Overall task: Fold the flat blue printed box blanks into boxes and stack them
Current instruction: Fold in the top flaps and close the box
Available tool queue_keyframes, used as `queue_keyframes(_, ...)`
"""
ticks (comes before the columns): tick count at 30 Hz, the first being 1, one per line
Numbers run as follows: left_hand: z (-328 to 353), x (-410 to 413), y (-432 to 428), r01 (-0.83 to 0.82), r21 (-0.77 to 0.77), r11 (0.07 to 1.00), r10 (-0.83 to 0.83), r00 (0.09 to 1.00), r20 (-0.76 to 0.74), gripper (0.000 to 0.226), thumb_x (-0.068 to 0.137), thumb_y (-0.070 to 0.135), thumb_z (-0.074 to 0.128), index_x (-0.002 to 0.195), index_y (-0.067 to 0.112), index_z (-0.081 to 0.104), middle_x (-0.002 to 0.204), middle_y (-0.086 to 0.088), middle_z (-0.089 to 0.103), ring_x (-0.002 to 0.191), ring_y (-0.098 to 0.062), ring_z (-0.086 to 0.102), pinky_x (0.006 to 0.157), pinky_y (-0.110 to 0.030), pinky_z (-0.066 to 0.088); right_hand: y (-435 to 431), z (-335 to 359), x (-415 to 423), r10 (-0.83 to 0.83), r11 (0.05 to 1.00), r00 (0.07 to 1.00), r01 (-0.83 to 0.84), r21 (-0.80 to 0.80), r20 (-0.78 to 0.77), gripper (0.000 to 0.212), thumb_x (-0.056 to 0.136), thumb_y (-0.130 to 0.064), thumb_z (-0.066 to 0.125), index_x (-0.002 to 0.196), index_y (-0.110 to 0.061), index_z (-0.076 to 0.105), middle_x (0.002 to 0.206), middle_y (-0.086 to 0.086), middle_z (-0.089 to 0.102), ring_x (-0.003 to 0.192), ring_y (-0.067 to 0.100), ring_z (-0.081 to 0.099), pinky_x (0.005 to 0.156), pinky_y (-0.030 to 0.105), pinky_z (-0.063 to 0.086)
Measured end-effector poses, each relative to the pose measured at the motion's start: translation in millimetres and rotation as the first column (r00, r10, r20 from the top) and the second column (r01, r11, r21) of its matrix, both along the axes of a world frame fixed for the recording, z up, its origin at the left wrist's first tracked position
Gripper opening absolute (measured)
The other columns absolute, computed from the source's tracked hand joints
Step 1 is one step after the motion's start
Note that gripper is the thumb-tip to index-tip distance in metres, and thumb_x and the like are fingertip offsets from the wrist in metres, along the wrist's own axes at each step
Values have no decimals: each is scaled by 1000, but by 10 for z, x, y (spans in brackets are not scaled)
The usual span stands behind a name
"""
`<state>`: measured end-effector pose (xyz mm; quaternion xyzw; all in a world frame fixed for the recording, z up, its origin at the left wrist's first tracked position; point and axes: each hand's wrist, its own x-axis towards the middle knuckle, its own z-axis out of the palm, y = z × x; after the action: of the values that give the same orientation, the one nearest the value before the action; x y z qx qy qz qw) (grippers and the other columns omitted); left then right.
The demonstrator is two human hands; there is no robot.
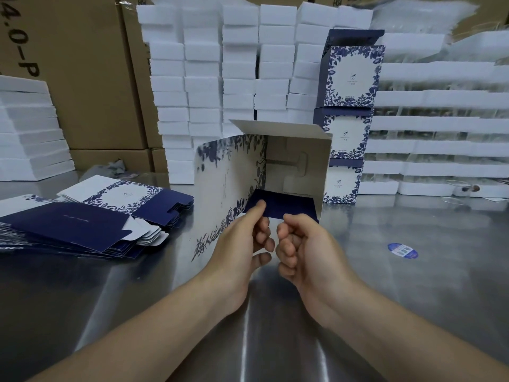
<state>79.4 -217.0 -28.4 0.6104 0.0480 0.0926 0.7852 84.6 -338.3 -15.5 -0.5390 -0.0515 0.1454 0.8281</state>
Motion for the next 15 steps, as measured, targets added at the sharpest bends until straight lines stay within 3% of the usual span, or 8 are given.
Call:
queue_keyframes(4,-10,42,21,-49,-56,997,49,999,6,50,104,38,58,56,27,55,60,6,43,55,-10,48,68,-32,41,1,-3,18,7,999,1000,-7,-36,25,41,100,-28,58,61,-17,59,52,-1,42,42,11,34,44,21,26)
queue_keyframes(9,-19,38,26,-62,-47,997,63,998,7,51,106,36,56,56,28,53,61,7,41,55,-9,47,69,-31,41,-23,-4,9,-14,991,999,21,-133,51,34,97,-31,63,65,-19,60,55,-2,43,45,11,36,46,23,28)
queue_keyframes(15,-1,44,46,-109,-59,992,108,994,-23,44,105,35,58,63,25,51,60,7,41,53,-8,47,64,-28,39,-48,18,45,-129,985,991,133,-108,43,40,101,-32,59,63,-18,56,50,-4,40,39,10,33,41,22,24)
